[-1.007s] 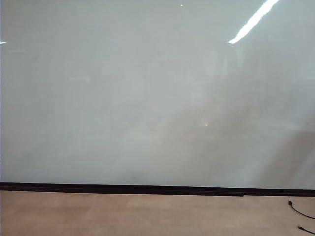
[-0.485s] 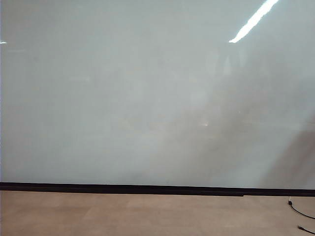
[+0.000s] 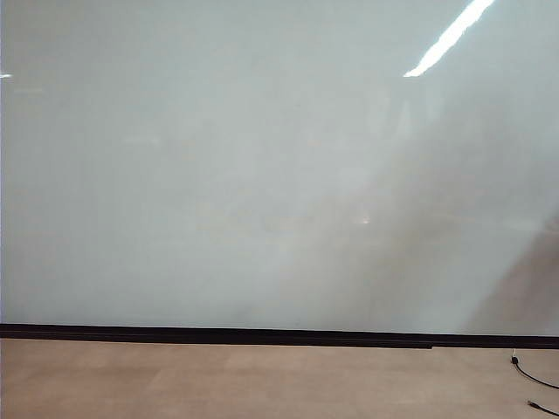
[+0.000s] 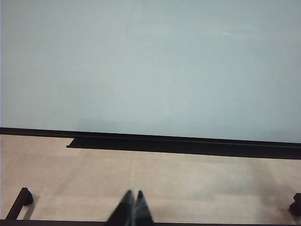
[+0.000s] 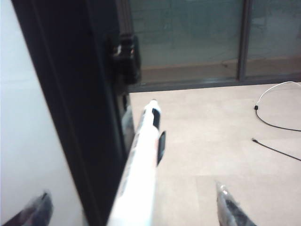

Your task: Pick up the pen on the shelf to the right of the whiteboard and write the letter Z.

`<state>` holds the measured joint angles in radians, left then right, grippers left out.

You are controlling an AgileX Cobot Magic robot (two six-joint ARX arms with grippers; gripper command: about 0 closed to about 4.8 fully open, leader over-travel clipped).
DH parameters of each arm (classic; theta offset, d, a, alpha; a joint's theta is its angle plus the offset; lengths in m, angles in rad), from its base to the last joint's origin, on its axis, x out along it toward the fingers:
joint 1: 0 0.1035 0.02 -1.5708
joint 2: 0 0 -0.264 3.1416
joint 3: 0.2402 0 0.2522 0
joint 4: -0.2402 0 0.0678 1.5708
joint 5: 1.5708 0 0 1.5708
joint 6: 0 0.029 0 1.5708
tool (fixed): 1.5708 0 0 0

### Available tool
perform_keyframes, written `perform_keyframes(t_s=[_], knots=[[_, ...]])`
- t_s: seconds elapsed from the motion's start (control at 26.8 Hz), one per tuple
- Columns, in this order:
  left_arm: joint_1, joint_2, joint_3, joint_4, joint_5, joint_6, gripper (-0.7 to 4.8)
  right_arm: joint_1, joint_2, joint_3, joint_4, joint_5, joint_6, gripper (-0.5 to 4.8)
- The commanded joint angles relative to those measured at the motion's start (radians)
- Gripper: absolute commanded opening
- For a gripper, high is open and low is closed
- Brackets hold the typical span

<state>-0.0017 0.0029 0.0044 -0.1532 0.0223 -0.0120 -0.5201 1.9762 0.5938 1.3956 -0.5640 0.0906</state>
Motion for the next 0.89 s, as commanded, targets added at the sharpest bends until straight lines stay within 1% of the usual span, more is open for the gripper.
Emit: perform_keyframes(t_s=[0.04,0.37,0.89], knots=[[0.0,0.0,0.002,0.011,0.0,0.004,-0.05,-0.002,-0.004,0.014,0.019,0.003,0.011,4.79],[0.0,0.0,0.002,0.011,0.0,0.004,-0.04,-0.002,-0.004,0.021,0.02,0.003,0.01,4.79],[0.0,0.0,0.002,0.011,0.0,0.004,-0.05,-0.002,-0.004,0.033,0.021,-0.043,-0.061,4.79]])
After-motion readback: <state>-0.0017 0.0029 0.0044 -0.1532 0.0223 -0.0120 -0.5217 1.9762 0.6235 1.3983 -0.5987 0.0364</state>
